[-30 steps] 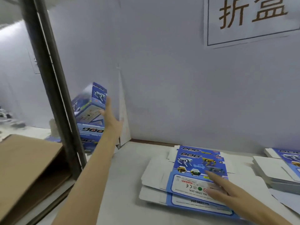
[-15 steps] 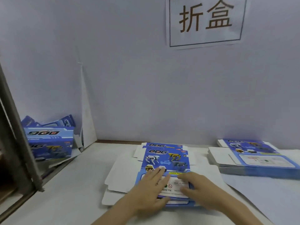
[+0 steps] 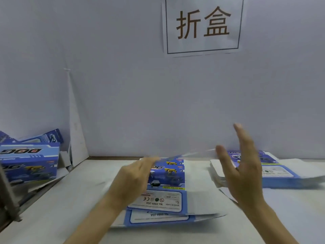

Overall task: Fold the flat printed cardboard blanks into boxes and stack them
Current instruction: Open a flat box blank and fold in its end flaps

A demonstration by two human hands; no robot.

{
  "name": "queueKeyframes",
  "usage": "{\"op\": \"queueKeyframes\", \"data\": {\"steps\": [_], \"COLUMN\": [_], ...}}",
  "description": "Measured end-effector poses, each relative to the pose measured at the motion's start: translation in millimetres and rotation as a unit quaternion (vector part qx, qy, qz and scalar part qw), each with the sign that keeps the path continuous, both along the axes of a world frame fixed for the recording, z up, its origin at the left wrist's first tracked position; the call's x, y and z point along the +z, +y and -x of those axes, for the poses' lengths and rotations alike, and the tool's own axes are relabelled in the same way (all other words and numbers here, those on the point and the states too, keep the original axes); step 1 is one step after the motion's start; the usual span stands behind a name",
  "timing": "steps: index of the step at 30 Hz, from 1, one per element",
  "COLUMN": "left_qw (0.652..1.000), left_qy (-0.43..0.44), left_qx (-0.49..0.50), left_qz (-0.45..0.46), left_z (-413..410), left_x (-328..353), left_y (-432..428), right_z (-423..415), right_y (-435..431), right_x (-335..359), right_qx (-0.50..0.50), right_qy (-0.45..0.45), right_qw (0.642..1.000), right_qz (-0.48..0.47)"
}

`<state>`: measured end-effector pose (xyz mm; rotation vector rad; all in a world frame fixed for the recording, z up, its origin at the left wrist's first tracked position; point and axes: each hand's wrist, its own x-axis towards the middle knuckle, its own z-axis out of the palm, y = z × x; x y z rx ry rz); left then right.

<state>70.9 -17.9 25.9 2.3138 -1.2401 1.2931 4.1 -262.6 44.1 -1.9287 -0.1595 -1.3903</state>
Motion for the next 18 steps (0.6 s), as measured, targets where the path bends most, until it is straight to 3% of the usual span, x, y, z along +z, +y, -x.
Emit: {"op": "queueKeyframes", "data": {"steps": [2,3,5,7,11,18], "left_qw": [0.991,0.978,0.919,0.849,0.793,0.777], "left_qy": [-0.059,-0.037,0.065,0.15,0.247,0.33], "left_qx": [0.037,0.035,-0.01,-0.064,-0.129,-0.112], "left_qz": [0.113,0.203,0.39,0.503,0.542,0.524], "left_z": [4.2,7.5,17.0,22.4,24.0,22.5], "left_x": [32.3,41.5,53.6,52.3,46.8,36.2], "left_y": [-4.7,-8.4,-19.4,-29.6,-39.9,-46.3], "right_z": [0.9,-1.9,-7.3,-8.8,-1.0,2.7], "right_y": [2.8,4.9,12.1,21.4,27.7,29.8], "right_x": [20.5,28.1,36.9,38.2,32.5,31.5], "right_qx": [0.05,0.069,0.09,0.159,0.211,0.213], "right_qy": [0.004,0.042,0.139,0.187,0.135,0.16], "right_qw": [0.992,0.984,0.972,0.953,0.948,0.954], "right_qz": [-0.117,-0.157,-0.167,-0.177,-0.194,-0.14]}}
